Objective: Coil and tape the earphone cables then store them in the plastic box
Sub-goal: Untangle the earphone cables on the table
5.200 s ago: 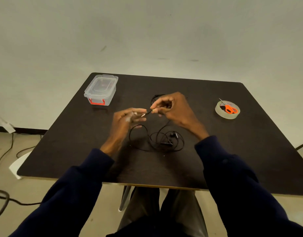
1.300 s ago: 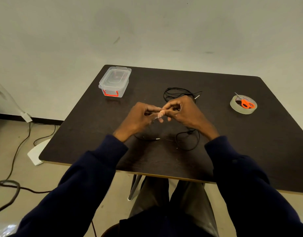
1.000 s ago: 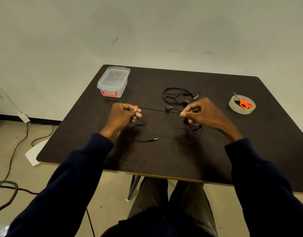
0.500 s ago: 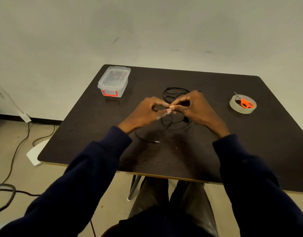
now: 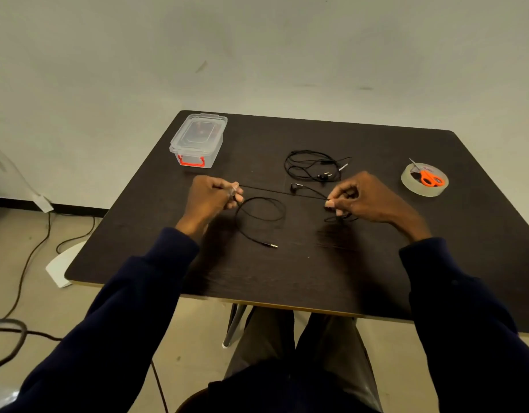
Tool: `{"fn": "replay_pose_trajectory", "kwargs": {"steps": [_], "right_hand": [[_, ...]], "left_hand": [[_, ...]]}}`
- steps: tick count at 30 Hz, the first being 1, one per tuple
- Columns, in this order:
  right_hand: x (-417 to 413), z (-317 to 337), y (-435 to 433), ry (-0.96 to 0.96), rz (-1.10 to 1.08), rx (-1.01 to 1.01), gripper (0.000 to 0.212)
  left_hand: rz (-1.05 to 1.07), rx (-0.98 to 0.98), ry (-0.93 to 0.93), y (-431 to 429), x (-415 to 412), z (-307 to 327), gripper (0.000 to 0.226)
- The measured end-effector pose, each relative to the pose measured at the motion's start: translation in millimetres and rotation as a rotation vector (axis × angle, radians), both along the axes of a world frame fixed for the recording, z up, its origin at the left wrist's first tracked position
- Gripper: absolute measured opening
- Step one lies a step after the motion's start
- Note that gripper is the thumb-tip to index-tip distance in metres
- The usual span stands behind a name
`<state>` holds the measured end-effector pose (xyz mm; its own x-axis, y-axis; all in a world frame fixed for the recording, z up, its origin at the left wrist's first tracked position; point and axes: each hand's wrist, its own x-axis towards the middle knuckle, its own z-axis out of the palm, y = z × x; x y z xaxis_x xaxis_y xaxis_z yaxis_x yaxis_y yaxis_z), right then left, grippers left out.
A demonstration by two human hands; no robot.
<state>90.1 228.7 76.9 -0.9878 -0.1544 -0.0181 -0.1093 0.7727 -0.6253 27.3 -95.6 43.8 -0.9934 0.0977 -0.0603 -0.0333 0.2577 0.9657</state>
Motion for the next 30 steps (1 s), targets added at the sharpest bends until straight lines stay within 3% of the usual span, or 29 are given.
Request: {"fn": "replay_pose_trajectory", "kwargs": {"steps": [2,5,7,9,14,17,19,24,27,30], "right_hand": [[0,0,-3,0.014,0.005,-0.006,0.003],[-6,-1,-18,0.096,0.004,-0.003,0.006],[-11,-1,-30,0.139,-0.001,0.008,0.008],[-16,-2,-42,0.165,-0.005,0.024,0.010],[-22,2,-69,0.282,-0.027,-0.009,0.006],[-23,1,-75,0.294,-0.072,-0.068,0.002],[-23,-2,-73,0.242,-0.078,-0.102,0.005],[-22,-13,-46,0.077,-0.040,-0.111,0.014],[-20,-14,-29,0.092,-0.029,-0.104,0.009],[-20,-15,-26,0.145,-0.045,-0.149,0.006]], "left_hand": [[-0.064,-0.120,-0.005,-2,-1,-2,0.010],[-0.231,-0.352,0.220,7,9,-1,0.056],[-0.289,-0.269,0.386,20,17,5,0.074],[-0.337,-0.179,0.467,32,18,10,0.071],[-0.344,-0.068,0.246,55,6,9,0.027],[-0.435,-0.090,0.300,55,2,4,0.012],[-0.400,-0.042,0.272,52,0,0,0.008],[-0.006,0.230,0.012,32,-11,-5,0.021],[0.122,0.366,-0.098,17,-15,-7,0.017],[0.173,0.345,-0.115,12,-12,-10,0.015]]}}
